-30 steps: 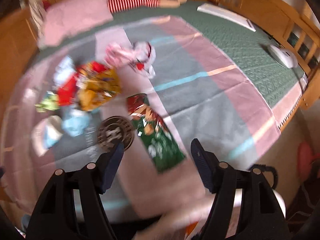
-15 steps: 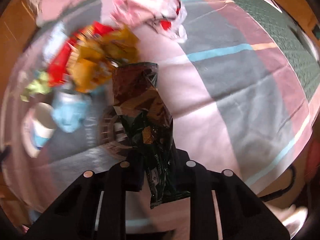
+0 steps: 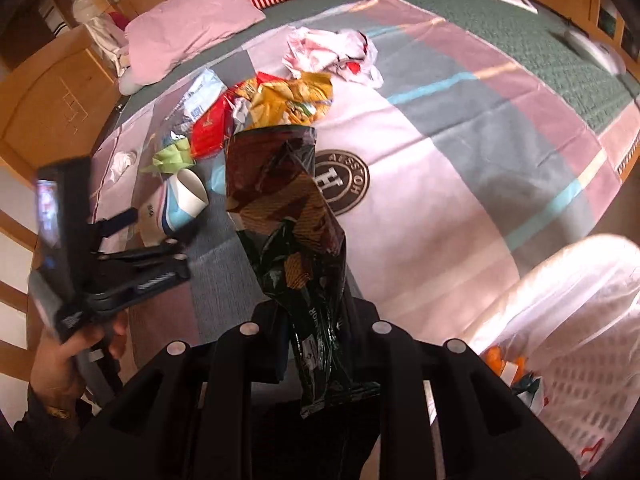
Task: Collect trash
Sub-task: 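Grasp the white paper cup with the left tool while the right tool holds the chip bag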
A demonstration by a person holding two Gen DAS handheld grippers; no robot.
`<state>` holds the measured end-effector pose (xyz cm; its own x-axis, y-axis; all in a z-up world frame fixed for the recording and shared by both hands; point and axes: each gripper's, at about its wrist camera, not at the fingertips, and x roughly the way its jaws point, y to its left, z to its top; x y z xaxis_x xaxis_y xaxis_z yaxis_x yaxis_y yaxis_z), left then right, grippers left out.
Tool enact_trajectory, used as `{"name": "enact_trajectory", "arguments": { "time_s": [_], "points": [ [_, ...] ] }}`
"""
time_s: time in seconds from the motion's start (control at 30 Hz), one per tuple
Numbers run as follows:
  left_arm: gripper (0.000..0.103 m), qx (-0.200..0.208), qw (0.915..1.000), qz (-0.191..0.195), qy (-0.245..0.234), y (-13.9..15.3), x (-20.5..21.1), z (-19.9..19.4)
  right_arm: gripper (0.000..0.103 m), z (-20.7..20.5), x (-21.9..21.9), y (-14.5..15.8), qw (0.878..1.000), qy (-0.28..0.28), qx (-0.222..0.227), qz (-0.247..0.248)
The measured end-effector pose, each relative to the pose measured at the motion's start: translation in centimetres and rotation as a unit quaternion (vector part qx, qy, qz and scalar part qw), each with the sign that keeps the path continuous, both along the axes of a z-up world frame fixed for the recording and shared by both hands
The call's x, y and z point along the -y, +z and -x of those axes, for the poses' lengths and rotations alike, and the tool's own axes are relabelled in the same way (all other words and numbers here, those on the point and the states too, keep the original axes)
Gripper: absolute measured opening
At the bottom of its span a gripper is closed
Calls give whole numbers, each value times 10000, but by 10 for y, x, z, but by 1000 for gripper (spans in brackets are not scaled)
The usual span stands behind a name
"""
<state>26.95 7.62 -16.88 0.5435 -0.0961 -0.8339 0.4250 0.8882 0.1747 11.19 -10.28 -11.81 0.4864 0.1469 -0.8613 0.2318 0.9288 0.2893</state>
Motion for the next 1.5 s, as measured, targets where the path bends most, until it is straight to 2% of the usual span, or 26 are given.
{"name": "enact_trajectory", "arguments": {
  "time_s": [0.07,0.1,0.17,0.23,0.33,0.4,0.43,0.47,0.57,0.7,0.77,0.8,0.83,0.87,0.97,1.0,1.03,1.13,1.2,1.27,1.3,1.33,1.37,1.43,1.5],
  "points": [
    [82,101,9999,76,71,-1,-3,-3,22,1,2,1,10000,-12,37,-11],
    [71,58,9998,180,119,0,-5,-4,22,2,2,1,10000,-22,43,7],
    [62,36,9987,453,225,2,-8,-8,22,3,5,2,10000,-63,60,32],
    [47,170,9987,416,224,8,-6,-5,22,5,9,1,9999,-119,62,-14],
    [36,282,9984,419,245,15,-4,1,22,9,14,1,9998,-200,86,-10],
    [31,304,9974,552,341,22,-9,4,22,11,16,2,9996,-256,103,-3],
    [11,328,9964,671,407,28,-13,6,22,12,17,3,9996,-270,108,-21],
    [1,289,9954,798,436,32,-17,7,22,13,17,3,9995,-279,115,-29],
    [1,218,9898,1249,649,44,-33,10,22,15,18,5,9994,-302,155,-16],
    [3,-227,9816,1747,731,45,-53,6,22,16,15,7,9995,-252,163,-47],
    [34,-267,9751,2018,883,49,-68,3,22,17,15,8,9995,-253,188,-58],
    [73,-266,9682,2227,1107,53,-81,0,22,16,15,9,9994,-257,203,-59],
    [88,-261,9625,2393,1248,55,-89,-2,22,16,15,10,9994,-267,224,-55],
    [88,-264,9544,2625,1395,57,-98,-4,22,16,16,10,9993,-278,242,-53],
    [91,-662,9176,3435,1888,46,-123,-19,22,15,18,10,9991,-318,269,-41],
    [91,-779,9102,3556,1975,41,-126,-22,22,14,18,9,9992,-315,260,-48],
    [91,-981,9009,3689,2063,32,-128,-26,22,12,18,7,9992,-308,243,-59],
    [89,-1419,8849,3912,2094,12,-119,-34,22,10,18,3,9993,-288,209,-95],
    [86,-1542,8833,3902,2093,4,-112,-37,22,9,18,1,9994,-275,196,-112],
    [78,-1594,8829,3892,2088,-5,-104,-38,22,9,20,-1,9994,-267,190,-141],
    [68,-1647,8799,3940,2082,-9,-101,-38,22,9,21,-2,9993,-266,191,-155],
    [51,-1718,8750,4024,2073,-14,-100,-39,22,10,21,-2,9993,-267,194,-163],
    [43,-1798,8692,4121,2058,-18,-98,-39,22,10,22,-2,9993,-269,200,-174],
    [19,-1957,8548,4344,2059,-26,-96,-39,22,12,24,0,9991,-290,231,-197],
    [13,-1911,8501,4481,2001,-25,-94,-37,22,14,26,4,9988,-301,308,-216]
  ]
}}
